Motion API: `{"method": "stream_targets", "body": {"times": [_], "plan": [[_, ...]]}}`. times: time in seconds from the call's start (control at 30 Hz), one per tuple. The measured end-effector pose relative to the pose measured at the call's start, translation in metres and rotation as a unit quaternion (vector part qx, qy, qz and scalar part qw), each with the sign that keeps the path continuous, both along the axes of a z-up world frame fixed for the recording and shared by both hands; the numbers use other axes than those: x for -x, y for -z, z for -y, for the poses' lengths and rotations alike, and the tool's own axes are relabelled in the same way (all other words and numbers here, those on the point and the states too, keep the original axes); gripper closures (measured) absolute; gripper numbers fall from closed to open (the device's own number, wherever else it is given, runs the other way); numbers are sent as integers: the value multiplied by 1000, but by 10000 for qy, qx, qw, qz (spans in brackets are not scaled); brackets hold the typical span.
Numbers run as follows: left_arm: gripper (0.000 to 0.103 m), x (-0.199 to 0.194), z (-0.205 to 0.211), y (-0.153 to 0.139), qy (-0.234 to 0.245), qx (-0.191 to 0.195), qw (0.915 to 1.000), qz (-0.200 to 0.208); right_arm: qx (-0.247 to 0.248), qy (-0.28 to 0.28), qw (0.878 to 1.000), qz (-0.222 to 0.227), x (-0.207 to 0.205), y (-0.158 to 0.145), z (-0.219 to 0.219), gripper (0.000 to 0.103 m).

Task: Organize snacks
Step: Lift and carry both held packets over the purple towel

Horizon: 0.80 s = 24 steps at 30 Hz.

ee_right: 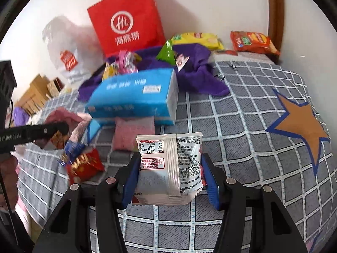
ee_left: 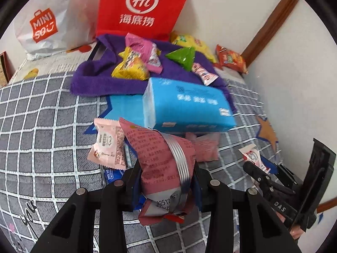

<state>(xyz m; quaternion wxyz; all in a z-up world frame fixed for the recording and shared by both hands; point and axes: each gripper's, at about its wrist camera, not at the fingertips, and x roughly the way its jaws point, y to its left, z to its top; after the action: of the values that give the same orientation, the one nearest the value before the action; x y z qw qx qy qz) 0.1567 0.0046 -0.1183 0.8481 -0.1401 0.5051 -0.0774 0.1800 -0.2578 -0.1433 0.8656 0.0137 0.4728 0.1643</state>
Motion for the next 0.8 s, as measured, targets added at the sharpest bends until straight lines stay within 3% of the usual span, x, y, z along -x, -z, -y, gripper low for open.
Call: {"method": "stream_targets", "body": {"times": [0.5, 0.8], "plan": [[66, -34, -14, -54, 144, -37, 9979, 637, 149, 21, 9970, 755, -40, -75, -32, 47], [66, -77, -25, -73, 114, -209, 9959, 873, 290, -7, 9956, 890, -94, -91, -59, 47]]}}
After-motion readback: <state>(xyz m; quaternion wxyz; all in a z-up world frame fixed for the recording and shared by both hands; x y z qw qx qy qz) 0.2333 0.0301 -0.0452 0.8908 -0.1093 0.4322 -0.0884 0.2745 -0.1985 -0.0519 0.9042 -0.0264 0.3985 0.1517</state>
